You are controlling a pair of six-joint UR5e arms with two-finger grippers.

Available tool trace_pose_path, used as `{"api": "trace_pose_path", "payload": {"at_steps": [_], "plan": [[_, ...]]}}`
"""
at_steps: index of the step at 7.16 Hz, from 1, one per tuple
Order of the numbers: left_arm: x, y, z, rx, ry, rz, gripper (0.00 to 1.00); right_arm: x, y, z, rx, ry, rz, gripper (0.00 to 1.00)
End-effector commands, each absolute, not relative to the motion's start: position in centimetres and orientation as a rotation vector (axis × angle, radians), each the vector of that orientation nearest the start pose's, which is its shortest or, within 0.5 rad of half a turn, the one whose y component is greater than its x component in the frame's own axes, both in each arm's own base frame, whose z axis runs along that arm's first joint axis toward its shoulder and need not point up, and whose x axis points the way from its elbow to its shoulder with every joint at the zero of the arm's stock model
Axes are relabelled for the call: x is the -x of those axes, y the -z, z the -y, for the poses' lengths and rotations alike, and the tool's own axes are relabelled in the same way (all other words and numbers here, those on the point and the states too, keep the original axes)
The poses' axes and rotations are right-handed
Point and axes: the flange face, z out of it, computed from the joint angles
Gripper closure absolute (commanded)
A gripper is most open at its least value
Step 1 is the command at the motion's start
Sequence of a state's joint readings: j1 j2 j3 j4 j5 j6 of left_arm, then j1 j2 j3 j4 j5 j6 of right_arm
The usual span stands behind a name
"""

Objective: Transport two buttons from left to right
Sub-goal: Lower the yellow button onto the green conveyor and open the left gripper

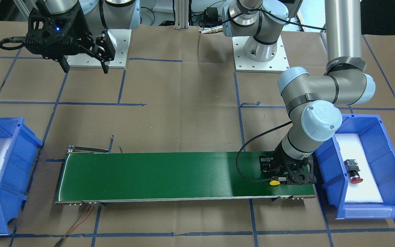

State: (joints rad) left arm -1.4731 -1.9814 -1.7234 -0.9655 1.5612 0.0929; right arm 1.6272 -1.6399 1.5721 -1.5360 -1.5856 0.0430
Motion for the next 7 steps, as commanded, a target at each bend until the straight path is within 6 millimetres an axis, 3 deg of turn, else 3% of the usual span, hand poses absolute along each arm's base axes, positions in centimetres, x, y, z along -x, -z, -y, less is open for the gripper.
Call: {"api": "trace_pose_path", "payload": {"at_steps": [1, 3, 6, 7], "plan": [[7.3, -27.0, 62.0, 0.014, 0.126, -3.141, 0.01, -15.8, -51.7, 45.7, 0.021, 0.054, -3.153, 0.0], [6.8, -31.5, 61.6, 0.018, 0.157, -3.137, 0.01, -15.8, -52.1, 45.8, 0.021, 0.073, -3.152, 0.0], [7.2, -41.7, 59.3, 0.005, 0.055, -3.148, 0.01, -15.8, -52.3, 45.9, 0.021, 0.083, -3.15, 0.0], [7.2, -42.0, 59.0, -0.005, 0.038, -3.148, 0.01, -15.8, -52.0, 45.8, 0.021, 0.073, -3.151, 0.0]]}}
